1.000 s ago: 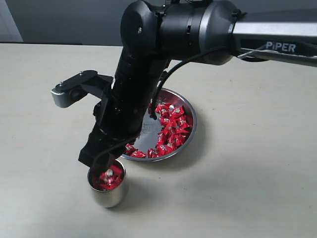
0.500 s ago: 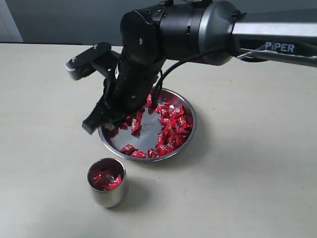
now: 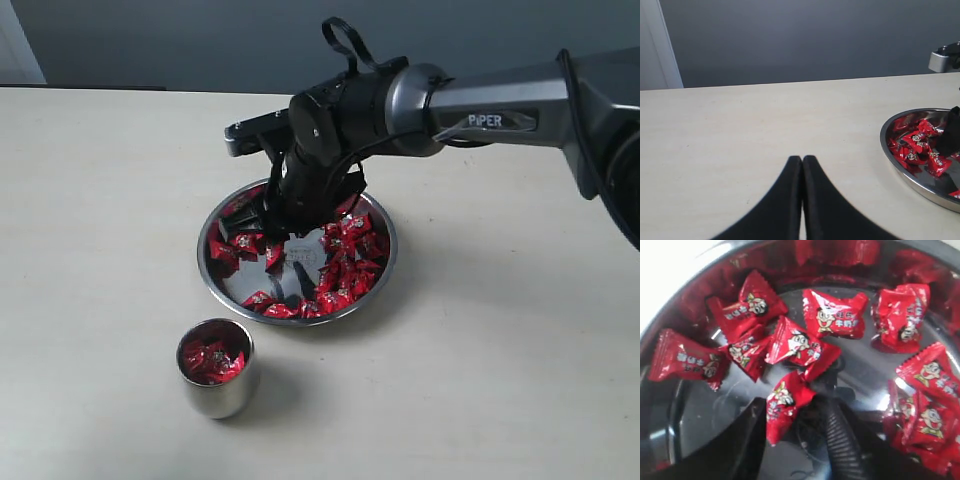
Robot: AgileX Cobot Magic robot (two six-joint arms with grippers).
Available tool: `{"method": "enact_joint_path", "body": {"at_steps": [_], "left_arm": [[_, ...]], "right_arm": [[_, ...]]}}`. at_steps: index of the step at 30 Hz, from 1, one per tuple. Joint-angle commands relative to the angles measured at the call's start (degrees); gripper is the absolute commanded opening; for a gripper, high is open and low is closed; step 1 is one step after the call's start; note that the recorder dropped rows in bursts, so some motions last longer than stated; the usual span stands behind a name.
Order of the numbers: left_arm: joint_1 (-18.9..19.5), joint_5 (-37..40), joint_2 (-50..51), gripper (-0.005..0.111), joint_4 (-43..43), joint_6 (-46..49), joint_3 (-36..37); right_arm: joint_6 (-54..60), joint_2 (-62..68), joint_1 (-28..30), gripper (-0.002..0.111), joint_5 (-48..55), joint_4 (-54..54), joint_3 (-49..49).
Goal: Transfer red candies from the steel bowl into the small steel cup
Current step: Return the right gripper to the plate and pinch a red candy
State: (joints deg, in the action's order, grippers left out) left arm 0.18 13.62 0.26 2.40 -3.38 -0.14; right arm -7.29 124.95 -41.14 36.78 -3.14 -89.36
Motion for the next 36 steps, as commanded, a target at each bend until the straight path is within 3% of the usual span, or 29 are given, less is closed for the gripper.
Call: {"method": "enact_joint_path", "body": {"at_steps": [1, 21, 23, 27, 36], "left_arm": [[0.2, -0.3, -0.3, 0.0, 0.1, -0.1, 0.1], [0.2, -0.3, -0.3, 0.0, 0.1, -0.1, 0.1], [0.2, -0.3, -0.3, 0.0, 0.1, -0.1, 0.1], [0.2, -0.3, -0.3, 0.0, 0.1, -0.1, 0.1], [0.2, -0.3, -0.3, 0.0, 0.1, -0.1, 0.1]], "right_arm": [[1.0, 0.6, 0.5, 0.039, -3.6, -4.1, 0.1], [1.4, 3.6, 0.5, 0.039, -3.5, -4.0, 0.0], [1.3, 3.4, 0.5, 0.031, -3.4, -4.0, -0.1], [1.3, 2.3, 0.5, 0.0, -1.8, -4.0, -0.1], [6.8, -5.3, -1.6, 0.001, 11.3, -4.6, 0.0]]}}
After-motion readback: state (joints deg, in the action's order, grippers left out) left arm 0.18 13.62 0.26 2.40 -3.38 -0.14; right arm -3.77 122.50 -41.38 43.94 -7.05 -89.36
